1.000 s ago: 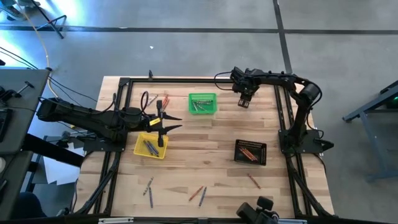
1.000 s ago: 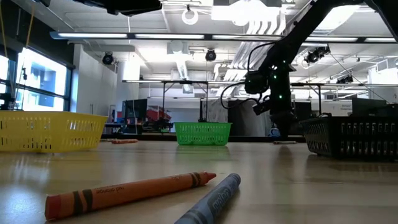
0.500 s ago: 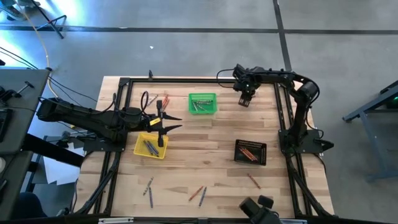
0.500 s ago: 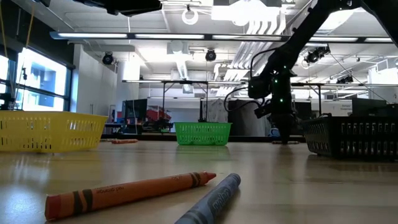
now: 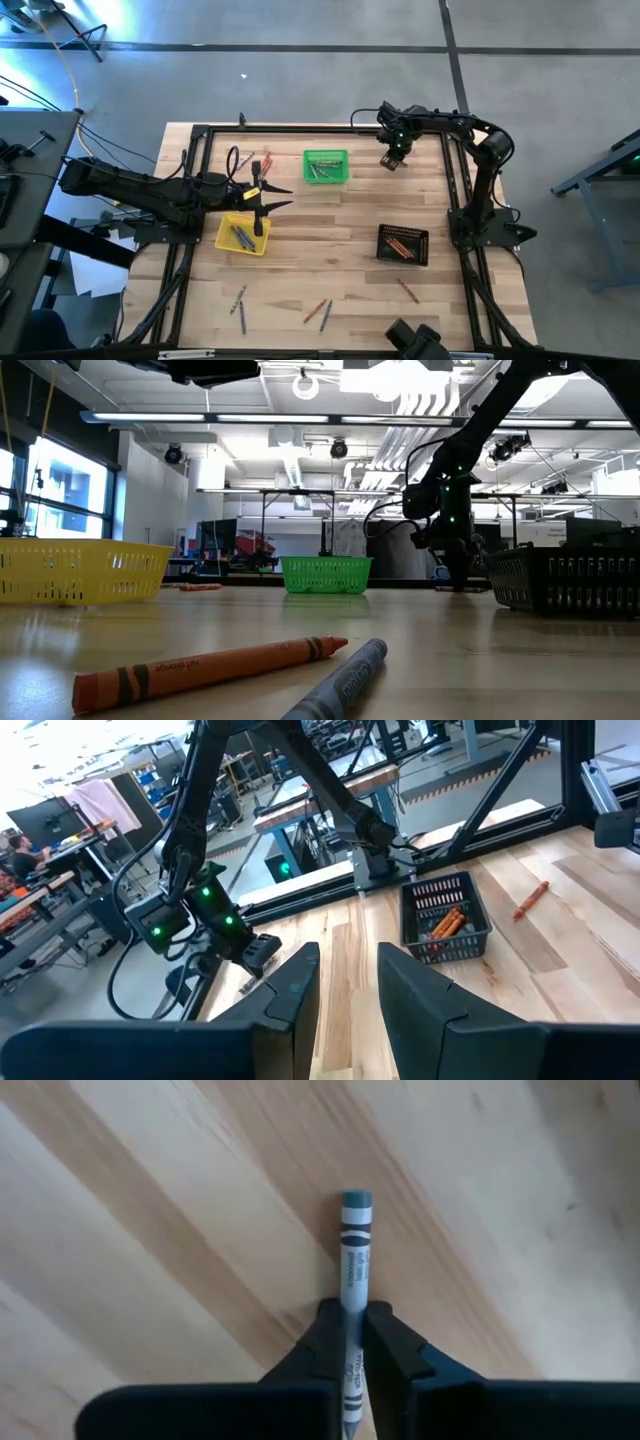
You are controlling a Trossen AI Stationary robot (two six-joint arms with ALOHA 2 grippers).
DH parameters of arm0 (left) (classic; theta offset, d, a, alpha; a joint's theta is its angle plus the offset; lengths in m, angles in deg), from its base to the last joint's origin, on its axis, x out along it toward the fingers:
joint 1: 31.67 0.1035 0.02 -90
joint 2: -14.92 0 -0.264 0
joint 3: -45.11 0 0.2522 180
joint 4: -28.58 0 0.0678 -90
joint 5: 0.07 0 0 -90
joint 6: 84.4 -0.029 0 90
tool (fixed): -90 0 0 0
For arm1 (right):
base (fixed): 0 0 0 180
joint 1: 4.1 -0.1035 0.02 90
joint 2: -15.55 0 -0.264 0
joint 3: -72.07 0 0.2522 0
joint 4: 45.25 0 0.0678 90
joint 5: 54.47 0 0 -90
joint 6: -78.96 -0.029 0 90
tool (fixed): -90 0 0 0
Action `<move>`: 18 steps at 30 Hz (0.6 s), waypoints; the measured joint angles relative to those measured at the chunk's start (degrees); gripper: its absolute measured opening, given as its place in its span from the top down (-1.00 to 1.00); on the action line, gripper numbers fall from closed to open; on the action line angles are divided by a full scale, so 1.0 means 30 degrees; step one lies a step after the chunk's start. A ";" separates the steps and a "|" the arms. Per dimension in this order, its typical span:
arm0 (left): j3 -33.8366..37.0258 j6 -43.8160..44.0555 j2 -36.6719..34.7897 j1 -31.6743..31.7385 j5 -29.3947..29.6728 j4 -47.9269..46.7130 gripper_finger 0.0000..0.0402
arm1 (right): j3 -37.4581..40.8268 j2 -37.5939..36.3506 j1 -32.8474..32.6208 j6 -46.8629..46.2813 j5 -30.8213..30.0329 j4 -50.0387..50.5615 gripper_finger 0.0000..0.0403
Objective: Sort crayons
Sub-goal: Put the gray crayon into the green basket
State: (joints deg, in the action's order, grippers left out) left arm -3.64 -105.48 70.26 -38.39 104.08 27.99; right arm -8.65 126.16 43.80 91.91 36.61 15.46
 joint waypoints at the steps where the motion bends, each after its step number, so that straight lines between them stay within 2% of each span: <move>1: 0.0000 0.0002 0.0000 0.0000 0.0000 0.0000 0.55 | 0.0000 0.0006 0.0000 -0.0334 0.0271 0.0049 0.94; 8: 0.0000 0.0004 0.0000 0.0000 0.0000 -0.0193 0.55 | -0.1313 0.0195 -0.0080 -0.1842 0.1622 0.1883 0.98; 12: 0.0000 -0.0010 0.0000 0.0000 0.0009 -0.0459 0.55 | -0.3534 0.0208 -0.0223 -0.2022 0.2819 0.3636 0.98; 15: 0.0000 -0.0010 0.0000 0.0007 0.0086 -0.0466 0.55 | -0.5303 0.0176 -0.0273 -0.2379 0.2899 0.4543 0.98; 18: 0.0000 -0.0010 0.0000 0.0004 0.0241 -0.0485 0.55 | -0.7140 0.0159 -0.0762 -0.2894 0.3248 0.4111 0.98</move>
State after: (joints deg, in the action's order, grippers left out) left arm -3.64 -105.51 70.26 -38.38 104.81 26.53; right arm -30.07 126.63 41.52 83.23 46.35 27.80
